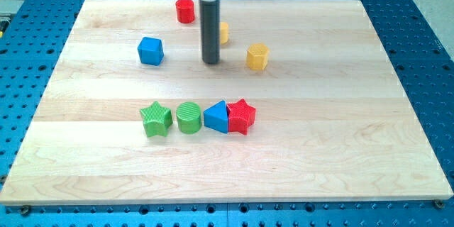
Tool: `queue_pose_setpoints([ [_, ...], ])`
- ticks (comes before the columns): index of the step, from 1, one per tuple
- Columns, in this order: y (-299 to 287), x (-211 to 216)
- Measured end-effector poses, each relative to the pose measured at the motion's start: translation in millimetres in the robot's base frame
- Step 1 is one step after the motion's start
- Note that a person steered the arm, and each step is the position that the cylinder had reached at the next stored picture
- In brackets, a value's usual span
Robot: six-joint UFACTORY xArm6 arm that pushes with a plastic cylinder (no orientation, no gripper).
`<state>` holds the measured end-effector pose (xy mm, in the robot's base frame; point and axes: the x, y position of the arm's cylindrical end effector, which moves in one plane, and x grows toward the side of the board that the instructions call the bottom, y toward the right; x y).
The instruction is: Move the hexagon to the right of the red star
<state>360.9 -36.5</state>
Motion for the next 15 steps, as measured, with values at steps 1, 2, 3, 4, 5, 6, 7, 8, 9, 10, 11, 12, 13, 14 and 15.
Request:
queue_pose_setpoints([
  [1,73.7,-17.3],
  [2,137.8,-5.5],
  [3,129.2,63.6],
  [4,131.3,105.6],
  [5,179.1,102.2],
  [6,180.2,125.4],
  [7,159.2,110.1],
  [8,156.4,110.0],
  [9,148.2,108.8],
  [10,137.3,113.7],
  [11,137.3,124.1],
  [12,188.1,122.9],
  [13,177.7,187.6],
  [14,141.3,202.6],
  [15,141.1,197.7],
])
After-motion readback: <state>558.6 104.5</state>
